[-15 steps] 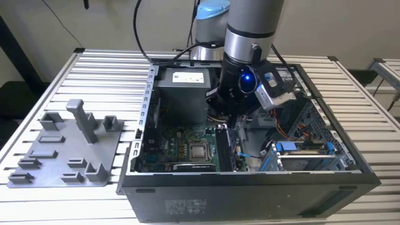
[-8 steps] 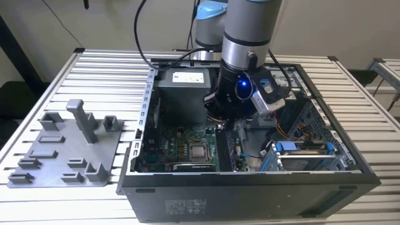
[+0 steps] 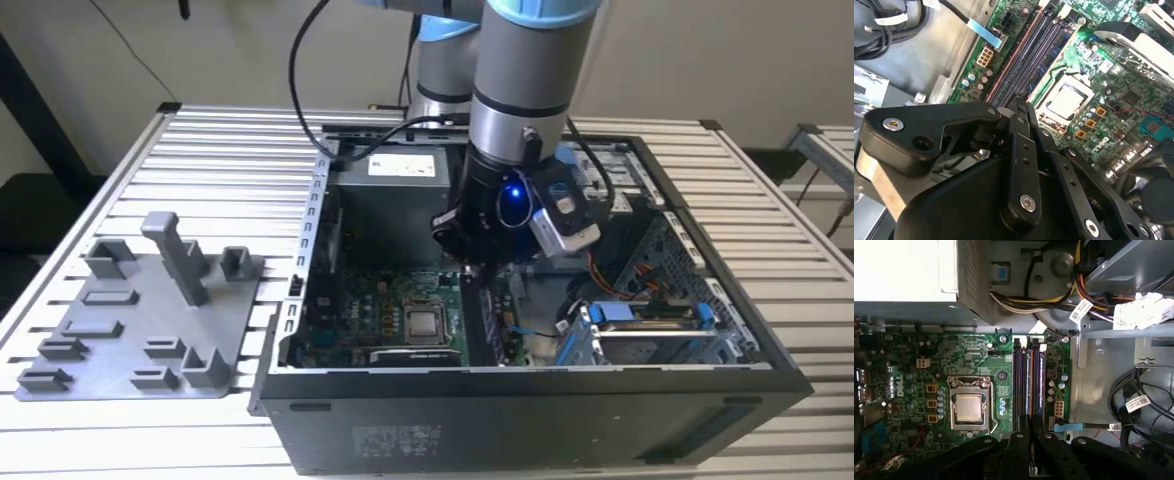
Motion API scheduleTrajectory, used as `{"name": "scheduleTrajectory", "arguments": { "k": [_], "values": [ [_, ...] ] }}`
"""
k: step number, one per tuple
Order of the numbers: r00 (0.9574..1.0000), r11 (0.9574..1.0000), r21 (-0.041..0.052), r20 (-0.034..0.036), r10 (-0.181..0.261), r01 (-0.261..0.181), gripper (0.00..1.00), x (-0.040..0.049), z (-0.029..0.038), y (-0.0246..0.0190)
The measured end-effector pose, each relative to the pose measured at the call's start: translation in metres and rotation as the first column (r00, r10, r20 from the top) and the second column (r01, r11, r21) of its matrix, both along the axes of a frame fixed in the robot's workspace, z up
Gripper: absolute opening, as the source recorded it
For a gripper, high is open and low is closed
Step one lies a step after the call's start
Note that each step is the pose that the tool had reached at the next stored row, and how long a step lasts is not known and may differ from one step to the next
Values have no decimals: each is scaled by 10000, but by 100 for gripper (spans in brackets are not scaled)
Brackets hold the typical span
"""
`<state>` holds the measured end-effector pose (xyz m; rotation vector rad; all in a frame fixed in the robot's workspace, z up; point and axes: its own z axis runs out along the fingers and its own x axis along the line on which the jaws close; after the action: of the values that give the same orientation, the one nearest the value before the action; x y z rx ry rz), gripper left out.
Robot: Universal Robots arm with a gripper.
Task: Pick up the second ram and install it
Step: 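Insert the second ram into the second slot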
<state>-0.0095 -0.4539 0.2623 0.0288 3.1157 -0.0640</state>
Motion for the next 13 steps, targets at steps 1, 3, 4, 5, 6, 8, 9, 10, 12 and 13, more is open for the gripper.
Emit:
{"name": "scheduleTrajectory", "arguments": {
  "k": [1,3,4,5,6,8,9,10,12,13],
  "values": [
    [10000,10000,-1,0,-24,24,14,-3,-17,-2],
    [9999,9999,0,0,-106,106,14,-11,-54,-8],
    [9999,9999,0,0,-146,146,14,-15,-72,-11],
    [9998,9998,2,1,-182,182,14,-19,-91,-15],
    [9998,9998,0,0,-213,213,14,-23,-109,-18],
    [9997,9997,-1,0,-262,262,14,-35,-146,-23],
    [9996,9996,0,0,-265,265,14,-35,-160,-23],
    [9996,9996,-1,-1,-266,266,14,-35,-176,-23],
    [9996,9996,0,0,-269,269,14,-41,-213,-23],
    [9996,9996,-2,-1,-269,269,14,-43,-231,-23]
  ]
}}
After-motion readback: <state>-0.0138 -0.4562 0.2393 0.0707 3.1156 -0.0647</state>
